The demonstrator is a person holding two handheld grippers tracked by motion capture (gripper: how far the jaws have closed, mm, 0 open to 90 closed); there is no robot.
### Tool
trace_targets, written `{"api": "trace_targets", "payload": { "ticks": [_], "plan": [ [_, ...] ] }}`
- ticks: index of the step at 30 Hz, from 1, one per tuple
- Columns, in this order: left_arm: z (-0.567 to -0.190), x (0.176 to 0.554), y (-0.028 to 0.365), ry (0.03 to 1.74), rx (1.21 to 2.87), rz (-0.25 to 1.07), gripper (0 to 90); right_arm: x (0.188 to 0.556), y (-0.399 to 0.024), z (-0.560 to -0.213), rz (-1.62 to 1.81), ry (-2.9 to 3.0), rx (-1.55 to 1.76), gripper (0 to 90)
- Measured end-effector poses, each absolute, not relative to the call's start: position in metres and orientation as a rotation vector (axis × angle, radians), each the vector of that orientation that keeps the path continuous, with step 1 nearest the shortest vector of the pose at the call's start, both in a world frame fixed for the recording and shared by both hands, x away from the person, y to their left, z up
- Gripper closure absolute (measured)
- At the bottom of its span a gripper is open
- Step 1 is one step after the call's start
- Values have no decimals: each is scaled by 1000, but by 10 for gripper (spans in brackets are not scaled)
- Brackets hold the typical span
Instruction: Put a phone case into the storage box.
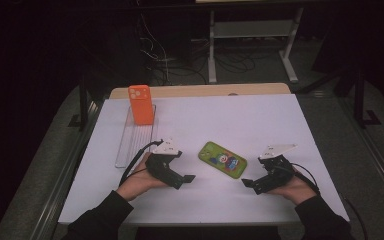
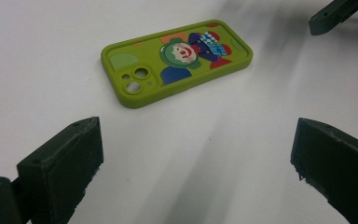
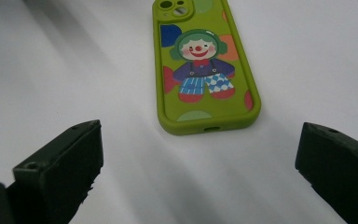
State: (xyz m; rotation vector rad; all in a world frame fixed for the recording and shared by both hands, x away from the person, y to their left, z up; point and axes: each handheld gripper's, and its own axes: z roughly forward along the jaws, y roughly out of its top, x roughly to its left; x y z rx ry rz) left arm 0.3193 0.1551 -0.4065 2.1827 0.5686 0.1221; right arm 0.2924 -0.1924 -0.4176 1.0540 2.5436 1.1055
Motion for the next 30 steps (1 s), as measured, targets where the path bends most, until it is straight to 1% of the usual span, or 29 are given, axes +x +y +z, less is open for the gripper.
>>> {"api": "trace_targets", "payload": {
  "ticks": [14,22,30],
  "plan": [
    [-406,319,156,571,2180,122,21,322,-167,-404,1028,2603,1019,3],
    [-405,320,157,570,2175,126,21,342,-146,-411,935,2654,978,3],
    [-405,320,157,576,2164,119,21,355,-133,-422,843,2713,963,7]
  ]
}}
